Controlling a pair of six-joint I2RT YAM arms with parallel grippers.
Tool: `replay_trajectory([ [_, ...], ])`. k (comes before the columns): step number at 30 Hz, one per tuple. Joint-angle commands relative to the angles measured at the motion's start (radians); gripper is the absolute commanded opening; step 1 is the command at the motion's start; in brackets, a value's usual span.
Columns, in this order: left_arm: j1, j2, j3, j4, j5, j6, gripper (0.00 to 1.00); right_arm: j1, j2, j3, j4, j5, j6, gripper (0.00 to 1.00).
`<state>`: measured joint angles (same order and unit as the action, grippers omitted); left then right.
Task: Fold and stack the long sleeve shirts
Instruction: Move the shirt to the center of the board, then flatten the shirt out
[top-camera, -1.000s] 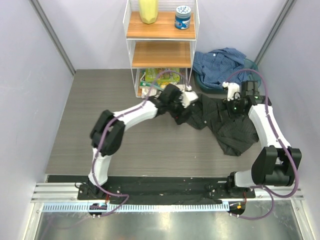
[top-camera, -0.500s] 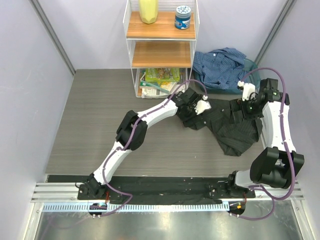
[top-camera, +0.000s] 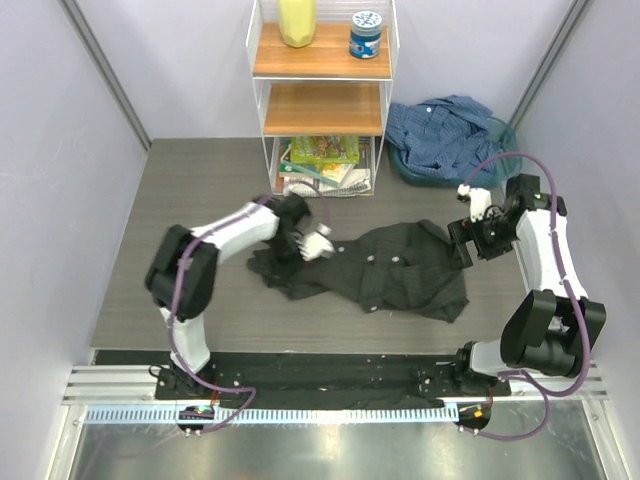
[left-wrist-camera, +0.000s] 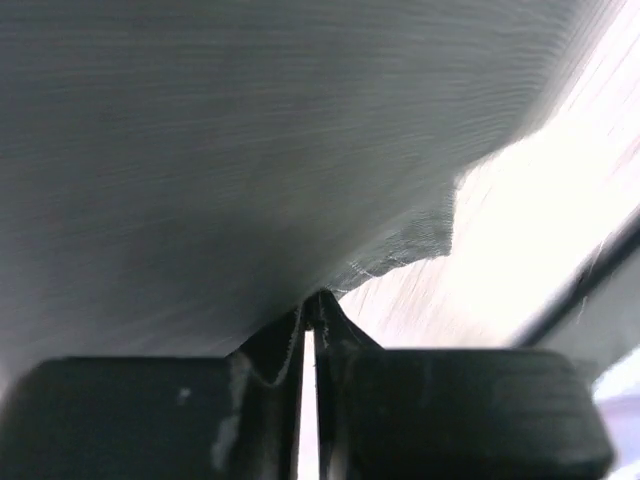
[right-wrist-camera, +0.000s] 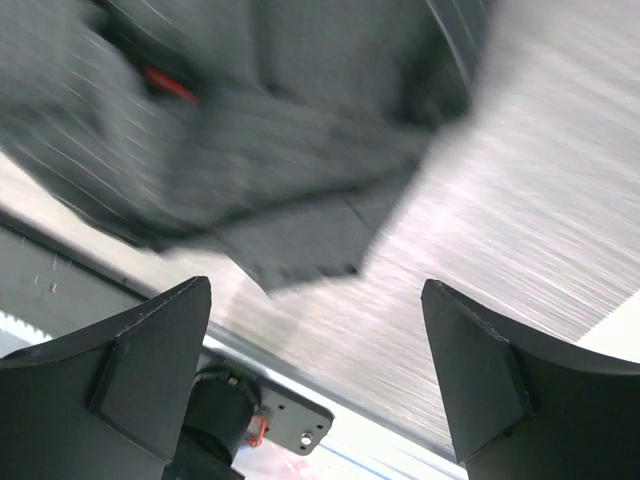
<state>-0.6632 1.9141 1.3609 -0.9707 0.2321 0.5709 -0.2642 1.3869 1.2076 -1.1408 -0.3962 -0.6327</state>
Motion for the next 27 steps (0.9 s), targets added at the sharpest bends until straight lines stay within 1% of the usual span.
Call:
replay_trajectory([
  [1, 0.236, -0.142, 0.003, -0.144, 0.042, 0.183, 0.10, 0.097, -0.041, -0.077, 0.012, -0.049, -0.041, 0.89],
  [2, 0.255, -0.153, 0.009, -0.161, 0.049, 0.188, 0.23, 0.126, -0.048, -0.082, 0.022, -0.062, -0.036, 0.87],
  [3, 0.272, -0.185, 0.010, -0.160, 0.058, 0.190, 0.32, 0.172, -0.055, -0.083, 0.023, -0.079, -0.035, 0.86],
  [5, 0.321, -0.223, 0.003, -0.187, 0.110, 0.221, 0.49, 0.213, -0.103, -0.089, 0.016, -0.113, -0.039, 0.86],
  [7, 0.359, -0.298, -0.025, -0.198, 0.147, 0.236, 0.54, 0.264, -0.146, -0.112, 0.015, -0.132, -0.053, 0.85],
  [8, 0.369, -0.326, -0.037, -0.206, 0.191, 0.239, 0.61, 0.299, -0.181, -0.124, 0.006, -0.128, -0.085, 0.85],
  [9, 0.372, -0.355, -0.052, -0.203, 0.200, 0.238, 0.64, 0.325, -0.201, -0.138, 0.010, -0.115, -0.091, 0.85],
  [10, 0.372, -0.412, -0.072, -0.200, 0.210, 0.236, 0.67, 0.373, -0.218, -0.166, 0.015, -0.109, -0.096, 0.85],
  [11, 0.372, -0.434, -0.098, -0.195, 0.217, 0.230, 0.70, 0.405, -0.236, -0.178, 0.029, -0.102, -0.087, 0.85],
  [12, 0.372, -0.454, -0.111, -0.192, 0.233, 0.227, 0.70, 0.428, -0.244, -0.189, 0.036, -0.098, -0.087, 0.84],
  [13, 0.372, -0.481, -0.120, -0.188, 0.237, 0.219, 0.71, 0.483, -0.250, -0.207, 0.064, -0.075, -0.059, 0.84],
  [15, 0.372, -0.501, -0.141, -0.189, 0.262, 0.196, 0.72, 0.534, -0.258, -0.232, 0.136, -0.066, -0.021, 0.85],
  [16, 0.372, -0.509, -0.146, -0.188, 0.271, 0.187, 0.73, 0.571, -0.253, -0.255, 0.160, -0.037, -0.009, 0.85],
  [17, 0.372, -0.524, -0.154, -0.183, 0.280, 0.178, 0.75, 0.638, -0.247, -0.266, 0.183, -0.017, 0.001, 0.84],
  [19, 0.372, -0.536, -0.175, -0.178, 0.305, 0.149, 0.75, 0.698, -0.223, -0.281, 0.240, 0.006, 0.025, 0.85],
  [21, 0.373, -0.549, -0.195, -0.175, 0.314, 0.124, 0.80, 0.764, -0.189, -0.280, 0.291, 0.014, 0.045, 0.85],
  [23, 0.372, -0.555, -0.206, -0.160, 0.314, 0.103, 0.82, 0.824, -0.158, -0.270, 0.337, 0.049, 0.074, 0.87],
  [24, 0.373, -0.563, -0.215, -0.155, 0.311, 0.093, 0.83, 0.888, -0.143, -0.269, 0.352, 0.068, 0.082, 0.87],
  [26, 0.372, -0.570, -0.220, -0.139, 0.305, 0.064, 0.85, 0.960, -0.092, -0.264, 0.409, 0.111, 0.110, 0.88],
  [27, 0.373, -0.575, -0.221, -0.134, 0.302, 0.054, 0.86, 1.033, -0.079, -0.264, 0.426, 0.164, 0.117, 0.87],
])
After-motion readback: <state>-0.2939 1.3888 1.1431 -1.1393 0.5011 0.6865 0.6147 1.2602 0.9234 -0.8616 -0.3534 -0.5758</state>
